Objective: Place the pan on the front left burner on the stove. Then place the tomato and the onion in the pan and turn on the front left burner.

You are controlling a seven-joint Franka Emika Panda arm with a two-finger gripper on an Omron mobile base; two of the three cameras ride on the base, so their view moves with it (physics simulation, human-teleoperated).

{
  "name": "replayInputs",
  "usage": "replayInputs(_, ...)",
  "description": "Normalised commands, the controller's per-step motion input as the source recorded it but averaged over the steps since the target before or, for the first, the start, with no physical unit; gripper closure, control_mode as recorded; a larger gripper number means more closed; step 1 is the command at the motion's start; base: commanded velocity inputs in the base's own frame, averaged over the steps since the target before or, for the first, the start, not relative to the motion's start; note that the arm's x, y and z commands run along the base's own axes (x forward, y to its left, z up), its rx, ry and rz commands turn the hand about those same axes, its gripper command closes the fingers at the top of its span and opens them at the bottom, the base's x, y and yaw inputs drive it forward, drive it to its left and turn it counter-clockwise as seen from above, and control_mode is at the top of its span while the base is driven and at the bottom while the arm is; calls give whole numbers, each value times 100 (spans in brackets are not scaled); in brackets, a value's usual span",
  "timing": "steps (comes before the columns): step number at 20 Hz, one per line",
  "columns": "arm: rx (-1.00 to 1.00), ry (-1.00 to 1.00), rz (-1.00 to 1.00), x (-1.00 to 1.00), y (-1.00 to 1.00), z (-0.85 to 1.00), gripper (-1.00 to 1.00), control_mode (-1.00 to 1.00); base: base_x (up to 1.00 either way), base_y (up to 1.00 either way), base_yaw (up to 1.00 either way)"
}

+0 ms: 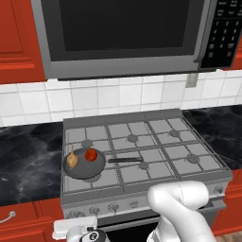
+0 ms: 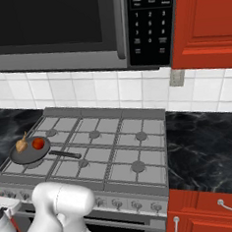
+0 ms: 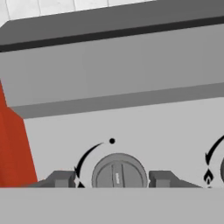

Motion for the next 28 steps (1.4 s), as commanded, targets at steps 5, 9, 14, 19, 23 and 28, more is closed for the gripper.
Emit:
replayInputs(5,0,6,0,1,5,0,100,-100,0,0,0)
replayInputs(9,0,2,0,0,0,0,100,-100,0,0,0)
replayInputs(14,0,0,0,0,0,0,100,-100,0,0,0)
replayInputs(19,0,0,0,1,0,-11,100,-100,0,0,0)
replayInputs(23,-5,0,0,1,0,-12,100,-100,0,0,0)
replayInputs(28,-17,0,0,0,0,-18,100,-100,0,0,0)
